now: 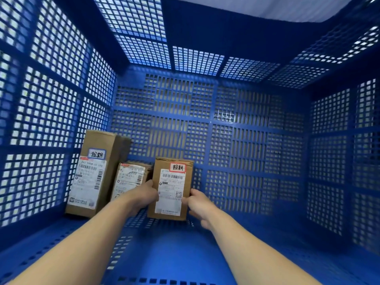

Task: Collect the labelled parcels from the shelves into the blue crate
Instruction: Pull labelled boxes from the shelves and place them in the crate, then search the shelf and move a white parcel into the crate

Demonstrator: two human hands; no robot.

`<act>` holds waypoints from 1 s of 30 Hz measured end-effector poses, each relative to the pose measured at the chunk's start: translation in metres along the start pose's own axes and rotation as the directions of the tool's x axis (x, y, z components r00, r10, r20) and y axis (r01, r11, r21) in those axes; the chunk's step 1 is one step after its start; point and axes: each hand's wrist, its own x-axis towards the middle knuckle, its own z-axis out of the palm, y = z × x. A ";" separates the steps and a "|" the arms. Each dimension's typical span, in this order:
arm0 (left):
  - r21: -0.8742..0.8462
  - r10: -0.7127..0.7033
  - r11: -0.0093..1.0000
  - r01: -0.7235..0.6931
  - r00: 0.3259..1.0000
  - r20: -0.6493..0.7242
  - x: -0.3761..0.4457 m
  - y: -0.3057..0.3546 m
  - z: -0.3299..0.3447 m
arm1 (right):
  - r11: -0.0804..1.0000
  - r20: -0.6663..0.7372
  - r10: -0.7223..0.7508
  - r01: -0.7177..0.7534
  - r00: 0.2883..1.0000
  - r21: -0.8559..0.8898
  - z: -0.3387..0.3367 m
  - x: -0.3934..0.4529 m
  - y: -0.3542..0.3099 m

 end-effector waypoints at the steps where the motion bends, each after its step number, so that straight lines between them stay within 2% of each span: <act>1: -0.006 0.000 1.000 0.000 1.000 -0.007 -0.001 0.001 0.001 | 1.000 0.003 0.009 -0.009 1.000 -0.008 0.000 0.001 0.001; 8: -0.029 0.032 0.999 -0.035 0.993 -0.113 -0.019 0.009 -0.003 | 0.999 -0.001 0.020 -0.020 1.000 -0.028 -0.007 -0.020 0.002; 12: -0.089 0.073 0.992 -0.091 0.979 -0.192 -0.068 0.029 0.004 | 0.999 -0.097 -0.029 0.026 0.995 -0.032 -0.021 -0.054 -0.007; 16: -0.237 0.129 0.952 -0.191 0.958 -0.255 -0.117 0.045 0.017 | 0.995 -0.201 -0.105 0.103 0.974 -0.018 -0.030 -0.096 -0.021; 22: -0.307 0.151 0.925 -0.224 0.958 -0.245 -0.174 0.059 0.024 | 0.981 -0.255 -0.179 0.191 0.950 0.021 -0.047 -0.180 -0.050; 30: -0.361 0.253 0.868 -0.341 0.929 -0.270 -0.300 0.104 0.051 | 0.954 -0.334 -0.264 0.296 0.905 0.046 -0.069 -0.291 -0.081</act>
